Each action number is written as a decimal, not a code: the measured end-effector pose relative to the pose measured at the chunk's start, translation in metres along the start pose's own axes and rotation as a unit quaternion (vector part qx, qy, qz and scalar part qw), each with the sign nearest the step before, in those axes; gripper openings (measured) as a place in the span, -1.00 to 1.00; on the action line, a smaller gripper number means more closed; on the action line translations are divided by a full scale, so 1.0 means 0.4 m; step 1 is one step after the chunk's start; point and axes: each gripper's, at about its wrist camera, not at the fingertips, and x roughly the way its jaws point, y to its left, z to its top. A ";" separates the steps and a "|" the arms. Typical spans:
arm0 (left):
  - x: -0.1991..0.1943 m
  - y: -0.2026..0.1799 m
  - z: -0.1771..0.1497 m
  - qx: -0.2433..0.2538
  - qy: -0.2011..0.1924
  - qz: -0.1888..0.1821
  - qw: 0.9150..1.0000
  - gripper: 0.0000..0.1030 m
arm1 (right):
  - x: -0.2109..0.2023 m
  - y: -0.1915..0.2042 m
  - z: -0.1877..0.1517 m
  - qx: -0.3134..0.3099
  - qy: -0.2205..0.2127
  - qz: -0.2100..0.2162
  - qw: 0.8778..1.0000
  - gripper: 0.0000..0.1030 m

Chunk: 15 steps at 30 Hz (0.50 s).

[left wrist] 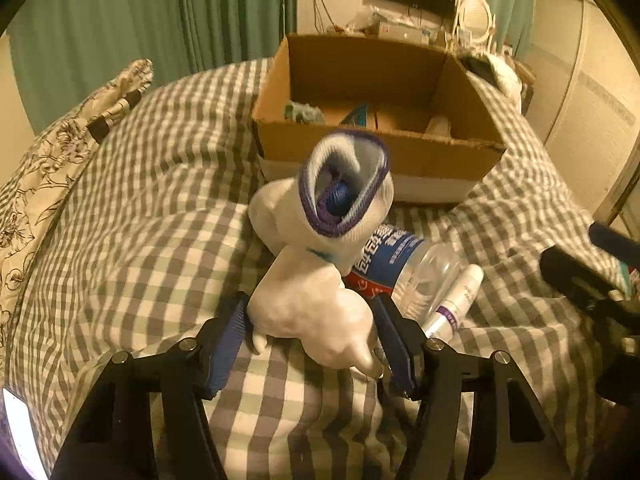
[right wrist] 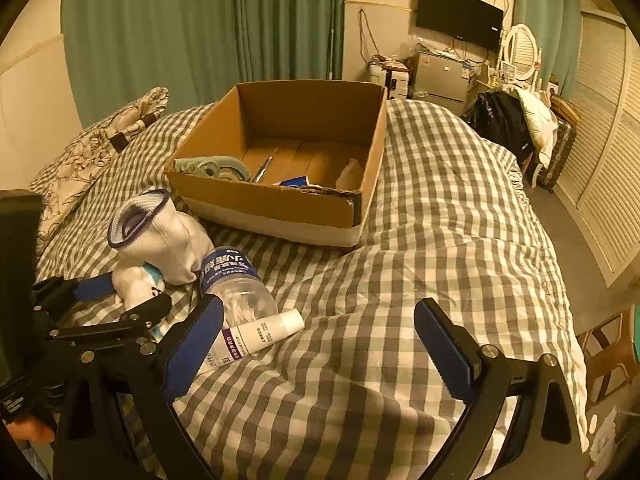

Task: Organize objects
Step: 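Grasp the small white toy figure with the left tool, then grasp the white toothpaste tube with the right tool while the left holds the figure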

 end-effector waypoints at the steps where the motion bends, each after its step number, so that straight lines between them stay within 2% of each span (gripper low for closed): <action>1: -0.012 0.008 0.000 -0.007 -0.005 -0.003 1.000 0.26 | 0.000 0.002 0.000 0.000 0.005 -0.004 1.000 0.87; 3: -0.038 0.030 0.001 -0.020 -0.013 -0.006 1.000 0.26 | 0.001 0.010 -0.002 -0.002 0.014 -0.005 1.000 0.87; 9: -0.100 0.083 0.015 -0.014 -0.048 0.035 0.998 0.26 | 0.048 0.085 -0.006 -0.036 0.050 -0.003 0.998 0.87; 15: -0.078 0.117 0.005 -0.033 -0.036 0.020 0.999 0.26 | 0.147 0.145 -0.002 -0.033 0.106 -0.019 0.994 0.87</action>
